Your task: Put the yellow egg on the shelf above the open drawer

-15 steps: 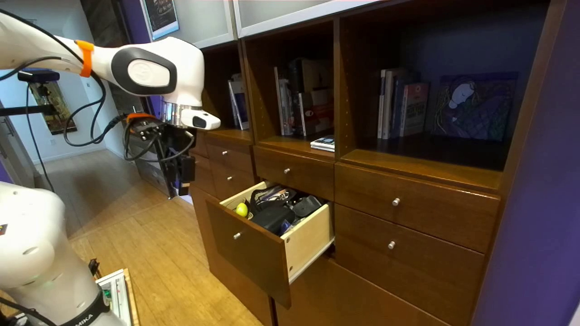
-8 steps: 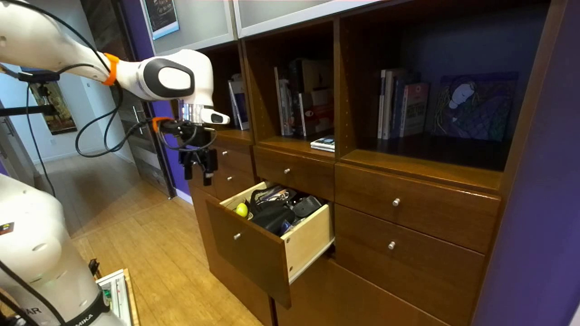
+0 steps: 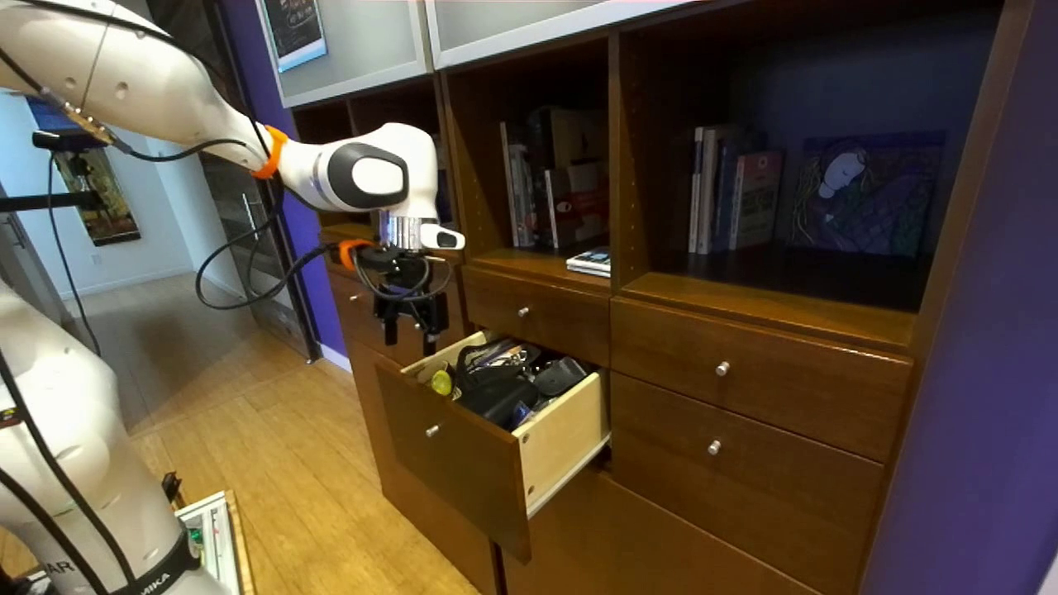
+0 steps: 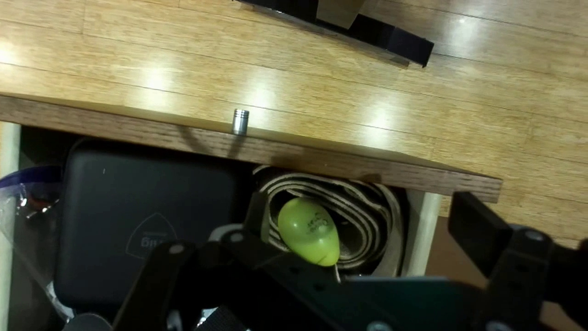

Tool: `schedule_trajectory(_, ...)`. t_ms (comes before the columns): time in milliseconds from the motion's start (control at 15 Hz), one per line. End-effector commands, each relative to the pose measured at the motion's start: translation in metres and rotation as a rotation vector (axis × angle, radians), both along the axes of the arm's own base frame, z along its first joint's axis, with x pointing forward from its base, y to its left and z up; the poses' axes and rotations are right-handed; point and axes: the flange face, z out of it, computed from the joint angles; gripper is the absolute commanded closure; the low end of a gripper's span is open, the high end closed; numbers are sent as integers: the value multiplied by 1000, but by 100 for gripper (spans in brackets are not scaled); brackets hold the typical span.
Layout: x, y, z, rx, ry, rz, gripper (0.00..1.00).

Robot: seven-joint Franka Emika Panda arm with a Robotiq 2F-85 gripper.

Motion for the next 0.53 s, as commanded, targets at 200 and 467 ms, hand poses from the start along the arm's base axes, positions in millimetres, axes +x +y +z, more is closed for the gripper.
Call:
schedule_trajectory(200,23,-1,-38,10,46,47,0)
schedule_trajectory(467,30,1,-51,-8,56,46,4)
